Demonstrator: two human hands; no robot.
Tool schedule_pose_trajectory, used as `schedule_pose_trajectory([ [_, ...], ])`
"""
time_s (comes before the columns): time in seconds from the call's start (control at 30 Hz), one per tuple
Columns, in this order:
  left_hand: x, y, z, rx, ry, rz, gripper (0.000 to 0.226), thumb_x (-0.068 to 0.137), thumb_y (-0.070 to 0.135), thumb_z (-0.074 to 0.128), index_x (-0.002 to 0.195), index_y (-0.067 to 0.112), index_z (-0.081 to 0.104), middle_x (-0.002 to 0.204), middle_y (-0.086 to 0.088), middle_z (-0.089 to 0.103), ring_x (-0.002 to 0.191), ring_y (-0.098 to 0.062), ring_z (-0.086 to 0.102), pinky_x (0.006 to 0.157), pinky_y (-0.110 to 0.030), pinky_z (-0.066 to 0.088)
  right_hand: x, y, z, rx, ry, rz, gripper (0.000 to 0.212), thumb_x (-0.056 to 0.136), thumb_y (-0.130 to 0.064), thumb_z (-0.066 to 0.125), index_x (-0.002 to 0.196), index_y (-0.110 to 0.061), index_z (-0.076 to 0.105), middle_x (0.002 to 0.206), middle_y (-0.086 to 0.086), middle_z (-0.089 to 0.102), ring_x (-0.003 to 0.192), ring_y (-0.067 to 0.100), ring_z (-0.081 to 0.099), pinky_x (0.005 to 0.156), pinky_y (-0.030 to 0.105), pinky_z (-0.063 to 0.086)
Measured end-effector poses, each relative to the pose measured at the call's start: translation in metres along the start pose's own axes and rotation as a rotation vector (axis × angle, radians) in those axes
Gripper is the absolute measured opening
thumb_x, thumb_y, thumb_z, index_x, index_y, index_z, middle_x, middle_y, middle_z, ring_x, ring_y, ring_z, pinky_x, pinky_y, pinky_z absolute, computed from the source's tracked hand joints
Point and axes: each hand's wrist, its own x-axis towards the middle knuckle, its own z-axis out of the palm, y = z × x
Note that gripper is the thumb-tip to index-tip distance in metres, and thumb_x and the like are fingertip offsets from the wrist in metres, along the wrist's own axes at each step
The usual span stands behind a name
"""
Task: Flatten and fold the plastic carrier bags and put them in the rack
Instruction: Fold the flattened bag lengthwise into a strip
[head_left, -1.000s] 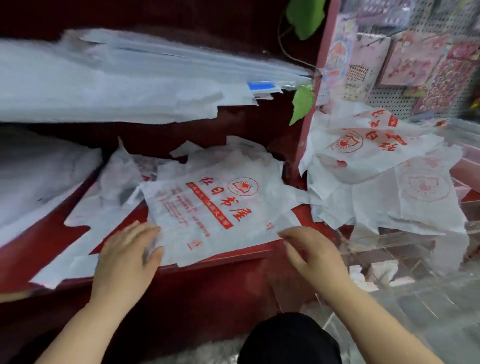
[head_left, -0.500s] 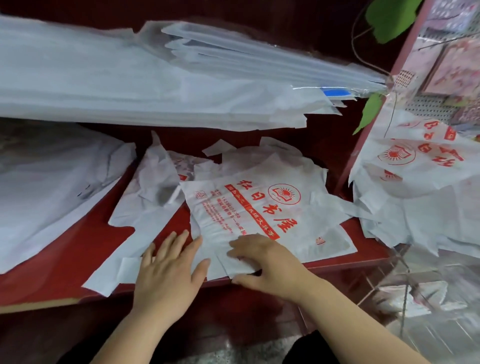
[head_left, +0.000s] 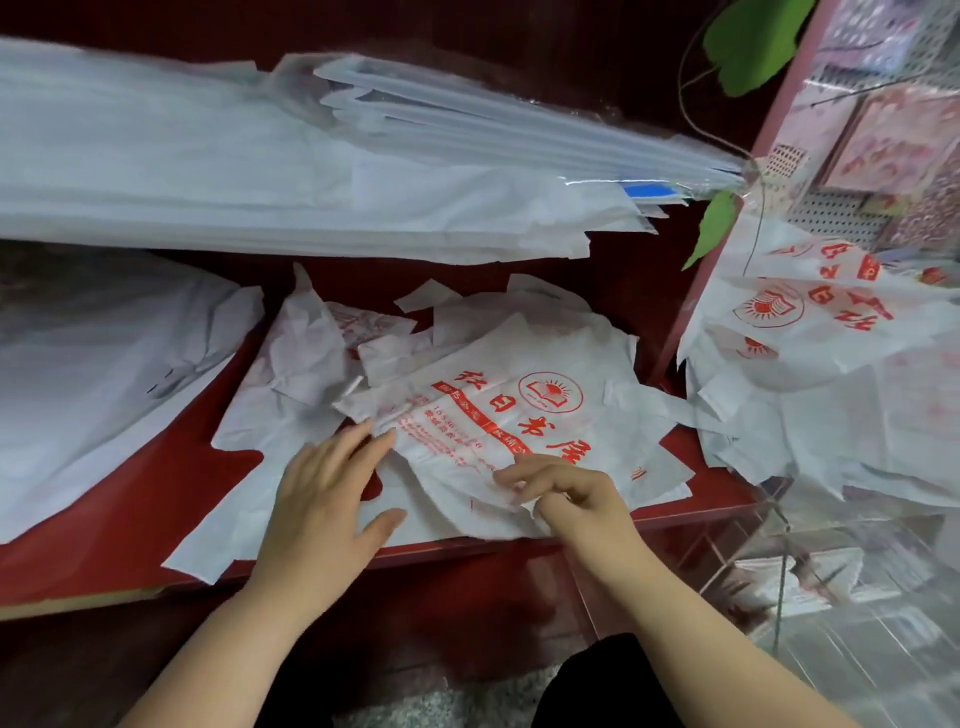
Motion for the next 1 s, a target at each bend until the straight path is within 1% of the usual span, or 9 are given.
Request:
schedule_pose_trajectory([
  [0.07, 0.01, -0.011, 0.004, 0.103, 0.028, 0.138, 0.076, 0.051, 0.013, 0.089, 0.118, 0.011, 0.053, 0.116, -0.013, 0.061, 0.109, -0.02, 0.039, 0.1, -0.042, 0.035, -0.002, -0.003, -0.007, 0.076, -0.026, 0.011, 0.017, 0.046, -0.03, 0.05, 0.046, -0.028, 0.067, 0.071, -0.018, 0.07, 0.089, -0.01, 0.059, 0.079, 0.005, 0.041],
  [0.17, 0.026, -0.024, -0.001, 0.128, 0.024, 0.265, 0.025, 0.064, 0.028, 0.072, 0.087, 0.016, 0.074, 0.089, 0.0, 0.072, 0.094, -0.012, 0.053, 0.09, -0.028, 0.029, -0.004, -0.001, -0.013, 0.014, -0.057, 0.025, 0.024, 0.059, -0.011, 0.051, 0.064, -0.019, 0.073, 0.074, -0.021, 0.07, 0.087, -0.009, 0.059, 0.078, 0.006, 0.042],
  [0.3, 0.037, -0.032, -0.007, 0.212, -0.091, 0.299, 0.029, 0.07, 0.039, 0.046, 0.061, 0.028, 0.072, 0.062, 0.019, 0.065, 0.062, -0.004, 0.063, 0.075, -0.017, 0.032, -0.01, -0.002, -0.018, -0.213, -0.084, 0.022, 0.03, 0.073, -0.007, 0.057, 0.077, -0.034, 0.07, 0.08, -0.023, 0.068, 0.098, 0.0, 0.056, 0.092, 0.013, 0.04],
  [0.37, 0.038, -0.032, -0.006, 0.218, -0.101, 0.306, 0.012, 0.063, 0.036, 0.071, 0.069, 0.026, 0.073, 0.069, 0.016, 0.068, 0.064, -0.009, 0.067, 0.079, -0.013, 0.036, -0.012, 0.001, -0.019, -0.325, -0.097, 0.027, 0.032, 0.082, 0.002, 0.058, 0.085, -0.027, 0.071, 0.087, -0.021, 0.062, 0.101, 0.003, 0.053, 0.095, 0.018, 0.038],
  [0.47, 0.042, -0.031, 0.0, 0.181, -0.161, 0.227, 0.056, 0.045, 0.029, 0.091, 0.097, 0.018, 0.072, 0.095, 0.004, 0.071, 0.085, -0.018, 0.068, 0.082, -0.029, 0.04, -0.01, 0.0, -0.015, -0.227, -0.022, 0.081, 0.035, 0.085, 0.002, 0.056, 0.082, -0.03, 0.067, 0.098, -0.007, 0.063, 0.102, 0.013, 0.056, 0.096, 0.028, 0.042],
  [0.57, 0.05, -0.026, 0.007, 0.209, -0.115, 0.315, 0.055, 0.037, 0.026, 0.094, 0.088, 0.021, 0.074, 0.088, 0.006, 0.072, 0.078, -0.015, 0.069, 0.076, -0.034, 0.05, -0.006, -0.006, -0.014, -0.08, 0.004, 0.15, 0.032, 0.085, 0.003, 0.056, 0.074, -0.024, 0.067, 0.091, -0.005, 0.066, 0.087, 0.007, 0.061, 0.086, 0.025, 0.047],
  [0.73, 0.066, -0.022, 0.004, 0.195, -0.007, 0.406, 0.013, 0.056, 0.018, 0.068, 0.067, 0.019, 0.075, 0.071, 0.005, 0.07, 0.071, -0.013, 0.067, 0.084, -0.026, 0.033, -0.007, -0.012, -0.022, -0.053, -0.052, 0.127, 0.034, 0.084, 0.004, 0.057, 0.068, -0.024, 0.068, 0.071, -0.016, 0.069, 0.077, -0.001, 0.061, 0.074, 0.011, 0.047],
  [0.9, 0.051, -0.016, -0.025, 0.152, 0.119, 0.408, 0.03, 0.072, 0.024, 0.047, 0.066, 0.009, 0.072, 0.078, -0.004, 0.071, 0.088, -0.011, 0.049, 0.084, -0.027, 0.035, -0.007, -0.001, -0.028, -0.503, 0.112, -0.281, 0.018, 0.069, -0.029, 0.049, 0.066, -0.032, 0.066, 0.082, -0.034, 0.061, 0.098, -0.02, 0.044, 0.084, 0.003, 0.034],
  [1.0, 0.016, -0.005, -0.035, 0.095, 0.07, 0.426, 0.032, 0.079, 0.028, 0.047, 0.06, 0.015, 0.071, 0.078, 0.0, 0.071, 0.088, -0.008, 0.051, 0.084, -0.026, 0.037, -0.002, 0.007, -0.037, -0.704, 0.206, -0.377, 0.025, 0.069, -0.023, 0.048, 0.07, -0.022, 0.073, 0.084, -0.025, 0.048, 0.086, -0.004, 0.046, 0.07, 0.013, 0.035],
])
